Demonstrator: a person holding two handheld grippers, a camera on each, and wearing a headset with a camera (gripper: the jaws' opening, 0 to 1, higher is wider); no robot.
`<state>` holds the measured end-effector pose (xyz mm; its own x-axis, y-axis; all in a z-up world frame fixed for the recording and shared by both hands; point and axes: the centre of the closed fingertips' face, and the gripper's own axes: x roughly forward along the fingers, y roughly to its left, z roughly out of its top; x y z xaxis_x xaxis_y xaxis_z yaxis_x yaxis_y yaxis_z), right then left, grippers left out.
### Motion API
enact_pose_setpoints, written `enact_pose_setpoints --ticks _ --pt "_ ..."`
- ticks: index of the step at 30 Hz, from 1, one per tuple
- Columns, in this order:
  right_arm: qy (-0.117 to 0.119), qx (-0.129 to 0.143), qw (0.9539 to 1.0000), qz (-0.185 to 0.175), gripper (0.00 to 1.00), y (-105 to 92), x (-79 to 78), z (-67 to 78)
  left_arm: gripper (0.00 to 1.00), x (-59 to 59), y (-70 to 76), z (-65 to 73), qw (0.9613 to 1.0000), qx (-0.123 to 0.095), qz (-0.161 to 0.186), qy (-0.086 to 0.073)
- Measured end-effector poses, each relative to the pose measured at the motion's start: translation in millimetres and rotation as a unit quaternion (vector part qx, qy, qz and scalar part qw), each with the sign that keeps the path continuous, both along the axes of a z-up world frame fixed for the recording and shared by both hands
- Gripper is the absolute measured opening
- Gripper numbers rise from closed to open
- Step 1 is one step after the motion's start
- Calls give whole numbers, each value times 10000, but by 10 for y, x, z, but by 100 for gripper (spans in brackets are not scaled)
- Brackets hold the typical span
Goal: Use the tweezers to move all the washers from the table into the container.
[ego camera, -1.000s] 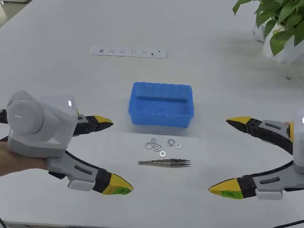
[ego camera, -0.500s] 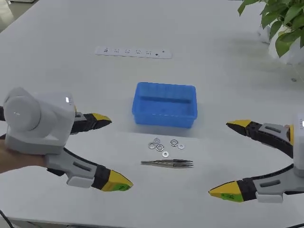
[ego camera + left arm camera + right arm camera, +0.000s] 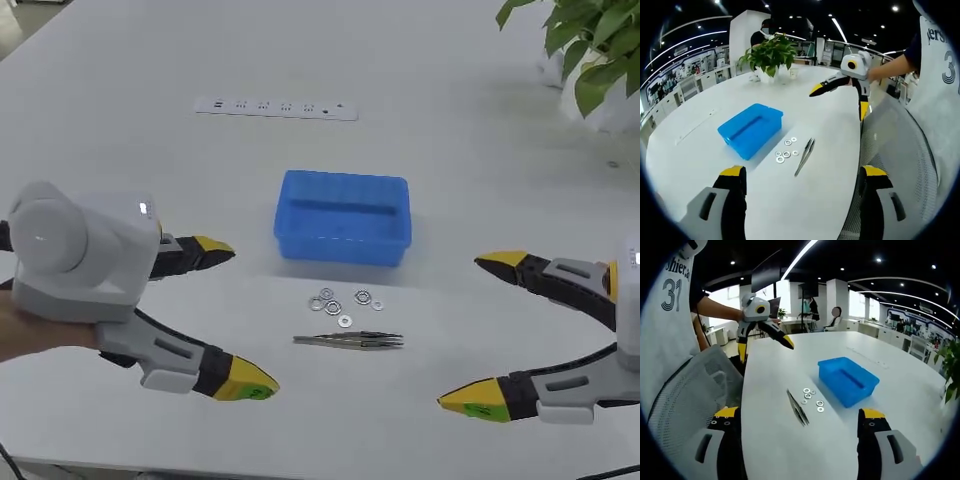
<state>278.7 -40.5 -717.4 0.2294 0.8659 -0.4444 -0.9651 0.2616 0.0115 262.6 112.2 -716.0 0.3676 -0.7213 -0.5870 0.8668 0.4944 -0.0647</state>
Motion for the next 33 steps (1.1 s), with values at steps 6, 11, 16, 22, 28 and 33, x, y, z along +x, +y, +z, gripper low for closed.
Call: enact_pose_setpoints --ticks 6,11,16,22,28,33 --pt "11 -5 10000 -29 97 -8 4 7 99 21 8 -25 10000 20 4 39" --pt "13 -2 10000 -81 96 -11 29 12 99 27 9 -29 10000 23 -12 35" --pt "26 -38 10000 -57 95 0 15 -8 99 37 19 -42 10000 -20 27 73" --pt "63 -63 9999 -82 95 -1 9 -32 99 27 28 -89 9999 12 1 148" --pt "104 -57 9999 -51 93 18 -2 -49 98 46 21 -71 9999 -15 -3 104" --pt "108 -43 9999 -8 91 32 -8 -45 97 55 11 -86 9999 -10 1 106"
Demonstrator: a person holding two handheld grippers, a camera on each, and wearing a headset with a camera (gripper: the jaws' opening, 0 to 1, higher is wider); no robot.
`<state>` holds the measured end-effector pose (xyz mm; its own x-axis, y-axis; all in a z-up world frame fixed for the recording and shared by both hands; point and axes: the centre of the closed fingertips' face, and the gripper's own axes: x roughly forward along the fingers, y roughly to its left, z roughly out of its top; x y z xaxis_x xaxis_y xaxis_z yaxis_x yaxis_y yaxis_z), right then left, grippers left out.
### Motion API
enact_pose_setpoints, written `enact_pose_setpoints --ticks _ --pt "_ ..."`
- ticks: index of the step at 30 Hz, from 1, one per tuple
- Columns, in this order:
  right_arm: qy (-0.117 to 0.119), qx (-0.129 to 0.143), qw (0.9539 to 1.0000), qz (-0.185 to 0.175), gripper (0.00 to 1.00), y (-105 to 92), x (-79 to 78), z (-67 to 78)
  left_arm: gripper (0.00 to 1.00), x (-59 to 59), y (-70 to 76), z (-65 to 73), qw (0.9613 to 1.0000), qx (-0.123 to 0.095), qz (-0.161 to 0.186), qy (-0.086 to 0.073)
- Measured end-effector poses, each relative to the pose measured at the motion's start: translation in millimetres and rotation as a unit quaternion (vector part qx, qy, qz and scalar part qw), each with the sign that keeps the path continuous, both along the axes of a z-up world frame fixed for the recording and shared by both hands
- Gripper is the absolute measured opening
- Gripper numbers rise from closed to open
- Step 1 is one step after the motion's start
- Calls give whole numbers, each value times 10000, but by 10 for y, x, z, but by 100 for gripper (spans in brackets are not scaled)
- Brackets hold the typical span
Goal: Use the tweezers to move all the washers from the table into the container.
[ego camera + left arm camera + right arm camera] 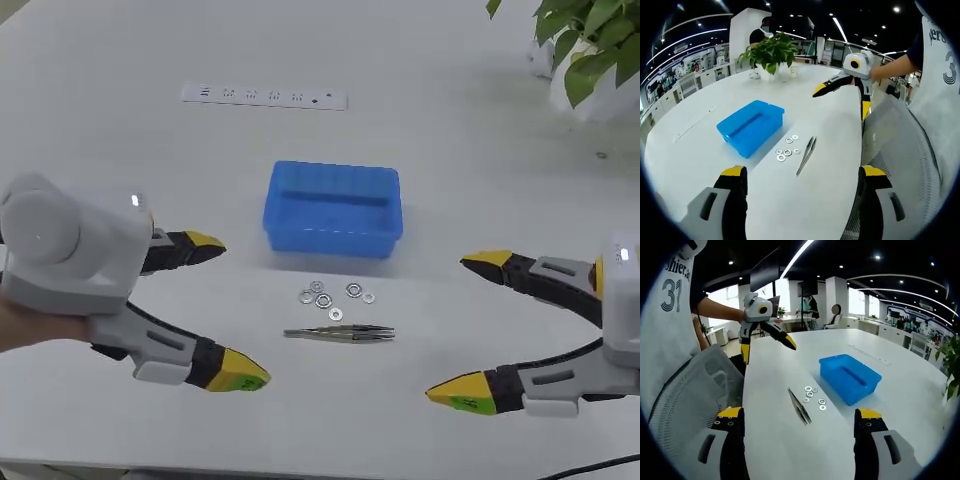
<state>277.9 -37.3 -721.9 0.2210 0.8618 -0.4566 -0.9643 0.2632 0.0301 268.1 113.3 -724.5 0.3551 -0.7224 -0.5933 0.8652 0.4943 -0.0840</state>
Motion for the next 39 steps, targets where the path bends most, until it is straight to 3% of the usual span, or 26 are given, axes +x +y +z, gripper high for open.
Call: enact_pose_setpoints --ticks 16,18,21,23,27,30,33,36,39 --pt "47 -82 9999 -40 89 -34 58 -56 97 47 31 -72 10000 29 14 -21" --pt "13 -126 9999 -35 89 -33 69 -77 96 62 28 -83 10000 41 -6 -89" --pt "-125 -193 9997 -46 88 -30 102 -84 94 113 23 -107 9992 105 -22 -379" --pt "-203 -166 9996 -71 85 -24 134 -67 90 115 0 -107 9991 38 -46 -421" --pt "-160 -241 9996 -41 83 27 170 -114 89 118 -75 -188 9991 -25 -111 -401" --pt "-55 -351 9994 53 83 106 162 -196 88 133 -89 -344 9997 101 -104 -187" --pt "18 -439 9987 242 80 225 128 -275 80 159 -122 -449 9993 275 -187 -194" --pt "5 -604 9969 509 76 351 96 -361 74 179 -185 -471 9989 261 -295 -245" --pt "105 -738 9947 710 68 461 90 -450 64 195 -238 -517 9990 231 -358 -148"
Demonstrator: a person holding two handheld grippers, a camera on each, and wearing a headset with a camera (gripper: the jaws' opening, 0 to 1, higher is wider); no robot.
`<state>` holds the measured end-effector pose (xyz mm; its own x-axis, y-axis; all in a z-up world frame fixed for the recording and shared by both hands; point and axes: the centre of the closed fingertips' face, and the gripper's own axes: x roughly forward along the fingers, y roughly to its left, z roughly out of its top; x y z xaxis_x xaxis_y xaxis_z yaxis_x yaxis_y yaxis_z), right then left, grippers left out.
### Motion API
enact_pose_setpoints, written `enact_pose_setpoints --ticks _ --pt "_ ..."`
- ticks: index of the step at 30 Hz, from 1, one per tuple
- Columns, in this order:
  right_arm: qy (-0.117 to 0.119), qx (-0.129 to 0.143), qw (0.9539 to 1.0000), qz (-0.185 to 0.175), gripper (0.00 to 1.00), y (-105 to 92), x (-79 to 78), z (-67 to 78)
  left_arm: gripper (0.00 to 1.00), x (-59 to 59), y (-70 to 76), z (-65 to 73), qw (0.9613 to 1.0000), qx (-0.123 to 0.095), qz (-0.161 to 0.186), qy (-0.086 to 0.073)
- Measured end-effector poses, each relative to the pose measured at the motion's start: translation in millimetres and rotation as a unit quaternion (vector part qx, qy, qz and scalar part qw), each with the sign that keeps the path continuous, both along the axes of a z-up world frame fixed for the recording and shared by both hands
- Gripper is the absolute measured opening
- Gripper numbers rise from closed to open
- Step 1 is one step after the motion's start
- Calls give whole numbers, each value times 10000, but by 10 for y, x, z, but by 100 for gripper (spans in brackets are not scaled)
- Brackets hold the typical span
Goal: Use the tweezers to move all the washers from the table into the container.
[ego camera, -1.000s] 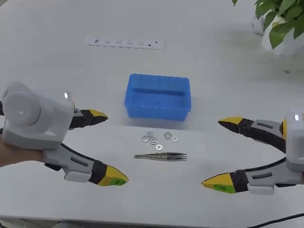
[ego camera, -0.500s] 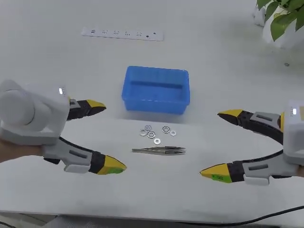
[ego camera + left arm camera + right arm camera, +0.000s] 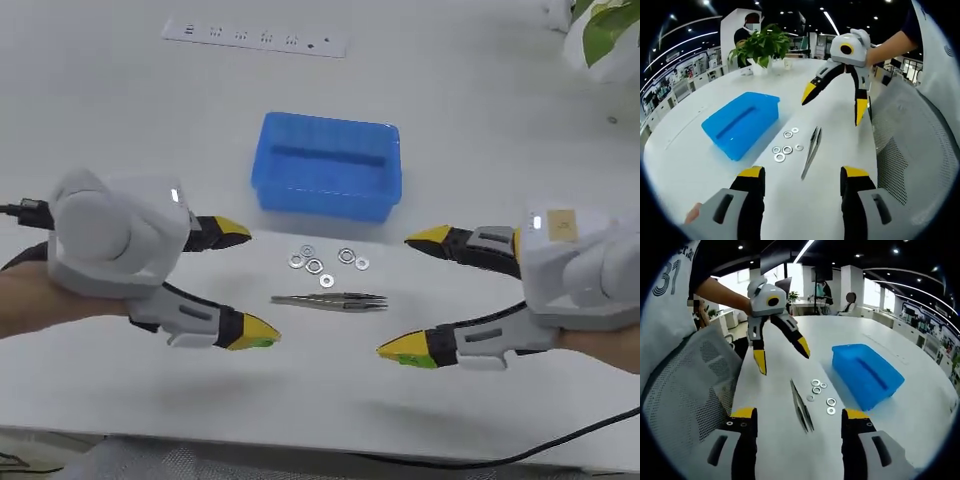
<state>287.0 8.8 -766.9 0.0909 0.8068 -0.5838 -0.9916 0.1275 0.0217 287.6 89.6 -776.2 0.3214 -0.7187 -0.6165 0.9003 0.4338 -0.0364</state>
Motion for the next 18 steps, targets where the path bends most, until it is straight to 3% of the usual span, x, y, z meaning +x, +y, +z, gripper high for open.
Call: enact_pose_setpoints --ticks 4,8,13,18 --pt "106 -135 9998 72 56 87 50 -104 57 -9 -50 -136 9996 76 -59 276" --pt "165 -297 9993 165 48 134 70 -222 49 -5 -92 -226 9990 160 -121 388" --pt "231 -404 9986 232 41 154 62 -308 46 36 -162 -247 9991 115 -212 358" --pt "239 -476 9982 277 36 166 86 -349 41 60 -197 -281 9984 222 -380 347"
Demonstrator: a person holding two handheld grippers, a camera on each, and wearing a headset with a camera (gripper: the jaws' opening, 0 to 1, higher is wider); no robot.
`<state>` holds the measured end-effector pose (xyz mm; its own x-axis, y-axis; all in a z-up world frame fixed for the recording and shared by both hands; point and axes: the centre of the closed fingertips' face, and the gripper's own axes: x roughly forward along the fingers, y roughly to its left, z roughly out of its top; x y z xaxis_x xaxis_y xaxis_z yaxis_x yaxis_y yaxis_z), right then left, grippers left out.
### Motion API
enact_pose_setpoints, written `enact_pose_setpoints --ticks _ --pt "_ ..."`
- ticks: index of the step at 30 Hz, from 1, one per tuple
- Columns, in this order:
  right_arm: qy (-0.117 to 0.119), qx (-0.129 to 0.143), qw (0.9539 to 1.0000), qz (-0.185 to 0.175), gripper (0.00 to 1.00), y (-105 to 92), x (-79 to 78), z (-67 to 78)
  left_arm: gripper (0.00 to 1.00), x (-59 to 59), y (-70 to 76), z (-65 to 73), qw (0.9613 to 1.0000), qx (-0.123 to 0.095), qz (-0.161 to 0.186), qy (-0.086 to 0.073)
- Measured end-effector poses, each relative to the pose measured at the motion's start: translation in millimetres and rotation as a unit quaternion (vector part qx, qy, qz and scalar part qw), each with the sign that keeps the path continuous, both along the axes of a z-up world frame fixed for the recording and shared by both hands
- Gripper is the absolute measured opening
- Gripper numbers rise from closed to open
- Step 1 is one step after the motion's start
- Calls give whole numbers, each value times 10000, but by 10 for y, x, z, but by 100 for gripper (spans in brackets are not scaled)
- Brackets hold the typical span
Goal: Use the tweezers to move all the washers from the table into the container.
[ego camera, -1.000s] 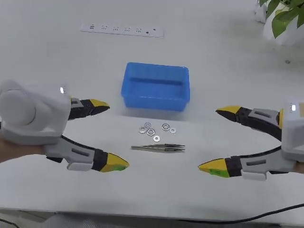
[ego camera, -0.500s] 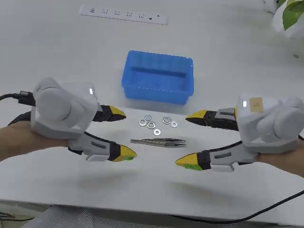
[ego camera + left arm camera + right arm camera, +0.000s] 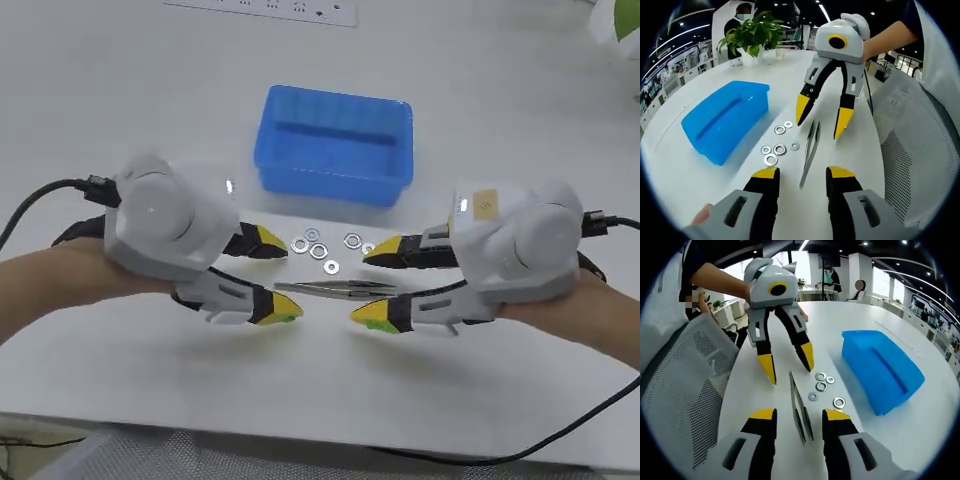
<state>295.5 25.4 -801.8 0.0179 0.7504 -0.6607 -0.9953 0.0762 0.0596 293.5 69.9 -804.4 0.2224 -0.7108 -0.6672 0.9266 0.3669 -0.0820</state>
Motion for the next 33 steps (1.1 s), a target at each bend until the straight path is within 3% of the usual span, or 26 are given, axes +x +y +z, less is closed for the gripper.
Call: enact_pose_setpoints --ticks 3,7,20,22,24,25,26,27,33 --pt "-10 -64 10000 55 31 14 8 -16 36 -9 -1 -32 9997 131 -181 -32" --pt "-45 -153 9997 186 28 32 4 -45 31 -40 -27 -41 9993 158 -339 71" --pt "-110 -352 9980 516 18 61 -29 -132 26 -43 -93 -61 9968 336 -722 -52" --pt "-188 -418 9970 620 17 50 -30 -143 25 -49 -98 -69 9958 381 -816 -137" --pt "-315 -505 9954 754 16 42 -38 -154 23 -45 -109 -73 9932 447 -1010 -381" --pt "-358 -538 9947 795 15 40 -41 -159 21 -94 -132 -82 9866 537 -1400 -638" --pt "-421 -553 9940 843 14 46 -37 -160 18 -132 -161 -88 9882 468 -1372 -499" --pt "-462 -579 9935 867 14 49 -35 -160 17 -128 -178 -98 9901 444 -1253 -459" --pt "-479 -628 9928 903 11 48 -43 -163 17 -86 -184 -102 9919 348 -1134 -450"
